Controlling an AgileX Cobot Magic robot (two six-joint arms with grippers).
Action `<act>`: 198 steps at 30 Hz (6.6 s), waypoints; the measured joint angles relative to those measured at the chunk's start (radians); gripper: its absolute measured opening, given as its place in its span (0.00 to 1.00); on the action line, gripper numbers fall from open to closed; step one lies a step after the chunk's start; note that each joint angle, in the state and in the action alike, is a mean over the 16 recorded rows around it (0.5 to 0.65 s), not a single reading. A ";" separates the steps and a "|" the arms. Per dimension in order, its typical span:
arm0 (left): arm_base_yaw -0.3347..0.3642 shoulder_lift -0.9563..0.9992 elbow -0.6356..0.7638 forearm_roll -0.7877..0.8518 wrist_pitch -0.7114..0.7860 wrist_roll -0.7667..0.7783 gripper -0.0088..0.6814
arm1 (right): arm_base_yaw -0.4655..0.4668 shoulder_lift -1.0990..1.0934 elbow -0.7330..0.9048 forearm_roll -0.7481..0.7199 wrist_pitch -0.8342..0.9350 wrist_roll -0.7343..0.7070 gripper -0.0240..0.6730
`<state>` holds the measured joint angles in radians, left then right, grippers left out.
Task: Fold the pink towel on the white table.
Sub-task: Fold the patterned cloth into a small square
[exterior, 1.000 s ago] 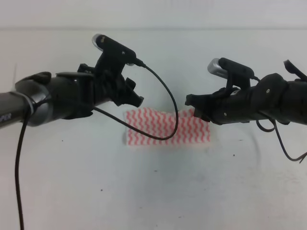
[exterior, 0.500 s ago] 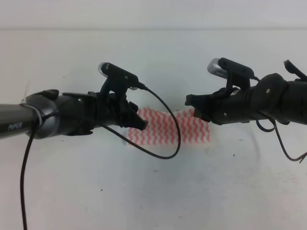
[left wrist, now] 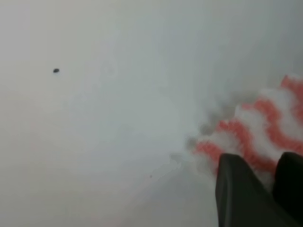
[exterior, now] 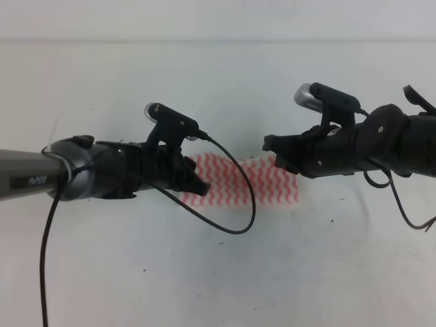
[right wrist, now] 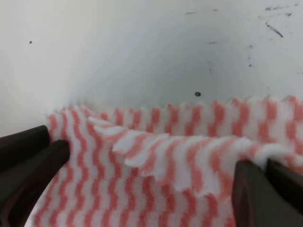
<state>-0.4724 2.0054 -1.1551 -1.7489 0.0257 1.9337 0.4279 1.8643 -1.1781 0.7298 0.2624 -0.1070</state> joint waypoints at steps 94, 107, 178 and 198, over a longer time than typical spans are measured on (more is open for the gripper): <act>-0.001 -0.116 0.043 0.002 0.090 -0.073 0.23 | -0.040 0.000 -0.050 -0.030 0.270 -0.001 0.06; -0.003 -0.102 0.104 0.004 0.120 -0.089 0.17 | -0.037 0.049 -0.050 -0.048 0.274 -0.001 0.03; -0.003 -0.144 0.126 0.035 0.215 -0.049 0.17 | -0.039 0.010 -0.153 -0.235 0.398 0.152 0.32; -0.001 -0.054 0.052 0.006 0.173 0.008 0.17 | -0.039 0.026 -0.176 -0.421 0.394 0.396 0.63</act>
<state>-0.4732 1.9514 -1.1030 -1.7426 0.1992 1.9415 0.3888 1.8904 -1.3538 0.3092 0.6560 0.2888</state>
